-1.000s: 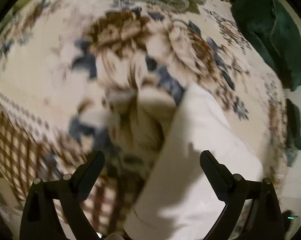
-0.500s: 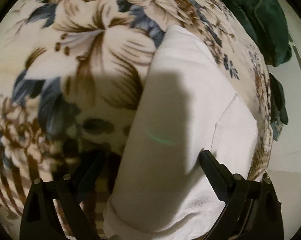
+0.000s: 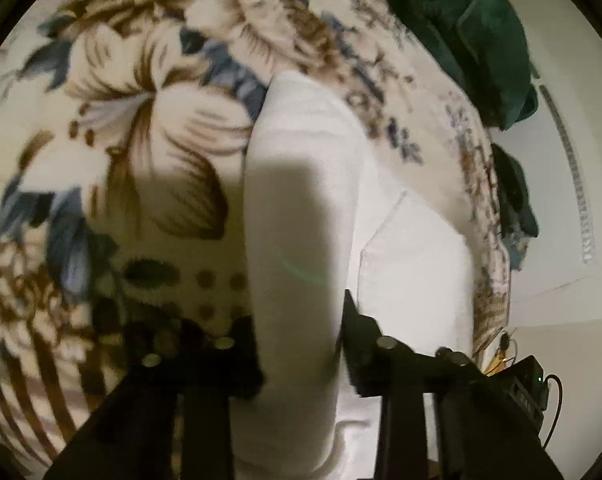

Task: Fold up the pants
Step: 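Grasp the pants fabric with the left gripper while the right gripper holds the waistband, then lift and fold the pants over with both grippers, then release them flat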

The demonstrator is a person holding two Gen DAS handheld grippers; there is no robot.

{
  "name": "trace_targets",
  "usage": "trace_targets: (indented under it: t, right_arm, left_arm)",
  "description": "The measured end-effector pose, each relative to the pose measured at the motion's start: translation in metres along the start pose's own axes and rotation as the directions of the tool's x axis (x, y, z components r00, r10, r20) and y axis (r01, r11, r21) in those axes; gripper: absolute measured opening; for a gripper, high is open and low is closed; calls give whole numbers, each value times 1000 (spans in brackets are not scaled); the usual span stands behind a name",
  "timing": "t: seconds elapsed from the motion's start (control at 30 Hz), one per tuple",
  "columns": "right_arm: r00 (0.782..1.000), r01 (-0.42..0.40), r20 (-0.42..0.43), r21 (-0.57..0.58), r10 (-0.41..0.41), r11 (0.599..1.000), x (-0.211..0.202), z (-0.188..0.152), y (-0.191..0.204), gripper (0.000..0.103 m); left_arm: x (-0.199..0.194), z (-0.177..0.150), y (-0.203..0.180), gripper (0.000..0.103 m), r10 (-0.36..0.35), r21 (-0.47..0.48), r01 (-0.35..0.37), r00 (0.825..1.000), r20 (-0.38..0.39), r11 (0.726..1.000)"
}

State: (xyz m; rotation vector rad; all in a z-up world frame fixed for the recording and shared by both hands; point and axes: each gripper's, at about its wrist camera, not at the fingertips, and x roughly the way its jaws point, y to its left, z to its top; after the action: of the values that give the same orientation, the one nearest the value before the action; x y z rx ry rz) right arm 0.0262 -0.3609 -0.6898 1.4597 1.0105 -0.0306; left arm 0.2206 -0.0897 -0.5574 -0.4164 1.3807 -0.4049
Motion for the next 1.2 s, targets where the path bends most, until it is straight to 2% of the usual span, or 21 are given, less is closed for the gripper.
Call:
trace_targets:
  t: [0.1,0.33,0.43,0.53,0.7,0.83,0.87,0.93,0.97,1.07,1.13,1.2]
  right_arm:
    - [1000,12,-7,-29,-13,1000,-19,6,26,43]
    - [998,15,-58,-161,-25,987,-45,29,127,42]
    - [998,-1,-68,-228,-15,974,-43,35,175,42]
    - [997,-22,-74,-281,1,959,-20,41,240,42]
    - [996,-75,-73,-365,52,928,56,55,354,42]
    - [992,-124,-80,-402,100,907,149,74,440,42]
    - [990,-136,-81,-406,113,904,169,79,454,42]
    - [988,-156,-79,-425,135,891,220,94,486,42]
    - [986,-167,-78,-429,148,888,240,100,494,42]
    - [983,-184,-78,-433,167,882,312,124,507,42]
    - [985,-171,-82,-427,150,888,357,138,500,42]
    - [990,-138,-93,-414,109,900,394,149,481,42]
  left_arm:
    - [-21,3,-10,23,-22,-37,23,1000,18,999]
    - [-88,26,-40,21,-43,-51,49,993,108,997]
    - [-116,54,-44,20,-52,-68,64,985,166,996]
    - [-145,97,-36,20,-63,-88,84,971,229,993]
    - [-185,203,-4,20,-76,-97,113,944,321,989]
    - [-205,312,45,20,-70,-87,112,922,380,990]
    - [-206,328,55,20,-69,-84,109,920,386,991]
    - [-203,381,83,20,-64,-67,99,913,403,993]
    - [-198,408,96,20,-56,-57,87,911,409,995]
    - [-173,457,130,20,-30,-30,46,913,406,999]
    - [-148,480,155,21,-3,-26,14,924,383,1000]
    - [-118,495,180,21,33,-33,-24,941,336,999]
